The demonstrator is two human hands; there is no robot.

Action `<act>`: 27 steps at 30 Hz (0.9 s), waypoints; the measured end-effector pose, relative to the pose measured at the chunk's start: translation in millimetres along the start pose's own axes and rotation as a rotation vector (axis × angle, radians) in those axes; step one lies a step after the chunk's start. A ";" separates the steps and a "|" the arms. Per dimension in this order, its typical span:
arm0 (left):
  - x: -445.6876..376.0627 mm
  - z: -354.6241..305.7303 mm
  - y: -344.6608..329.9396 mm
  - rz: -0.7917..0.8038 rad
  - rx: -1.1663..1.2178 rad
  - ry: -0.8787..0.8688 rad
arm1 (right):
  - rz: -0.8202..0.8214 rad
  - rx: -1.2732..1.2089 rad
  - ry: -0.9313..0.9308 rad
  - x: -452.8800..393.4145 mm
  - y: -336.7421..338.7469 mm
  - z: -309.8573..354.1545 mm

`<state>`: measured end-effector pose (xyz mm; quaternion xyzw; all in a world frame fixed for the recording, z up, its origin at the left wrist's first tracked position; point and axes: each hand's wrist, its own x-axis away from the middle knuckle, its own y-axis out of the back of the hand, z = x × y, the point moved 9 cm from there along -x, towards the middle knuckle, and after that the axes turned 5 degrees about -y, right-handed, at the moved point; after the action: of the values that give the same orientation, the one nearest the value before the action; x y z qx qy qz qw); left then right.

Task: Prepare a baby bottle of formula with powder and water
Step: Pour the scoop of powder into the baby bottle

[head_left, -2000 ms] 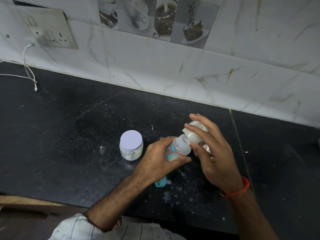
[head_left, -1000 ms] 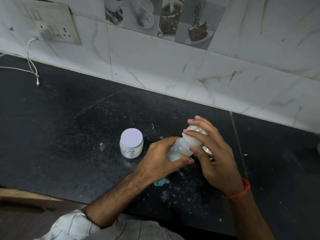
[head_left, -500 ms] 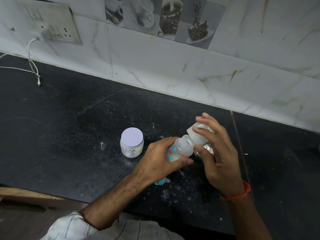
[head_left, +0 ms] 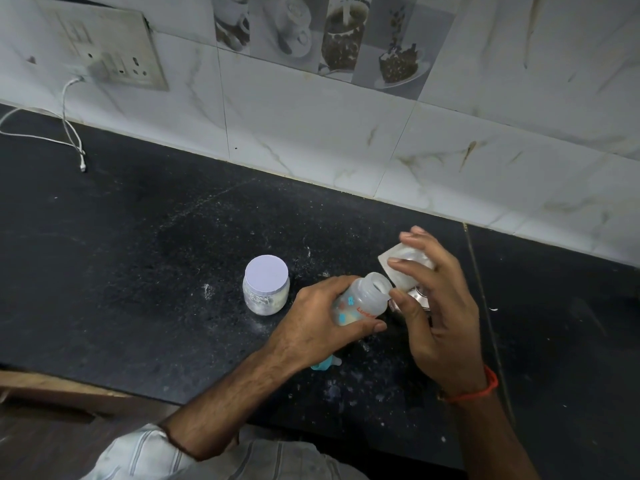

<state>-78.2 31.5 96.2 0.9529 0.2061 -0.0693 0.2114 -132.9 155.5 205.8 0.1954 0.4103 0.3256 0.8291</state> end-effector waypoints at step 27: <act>4.3 2.6 3.9 -0.026 -0.015 0.006 | 0.098 0.034 0.040 3.4 -3.1 -0.2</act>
<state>-72.8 28.7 94.4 0.9488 0.2194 -0.0675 0.2168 -130.4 155.6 201.9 0.2227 0.4221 0.3627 0.8004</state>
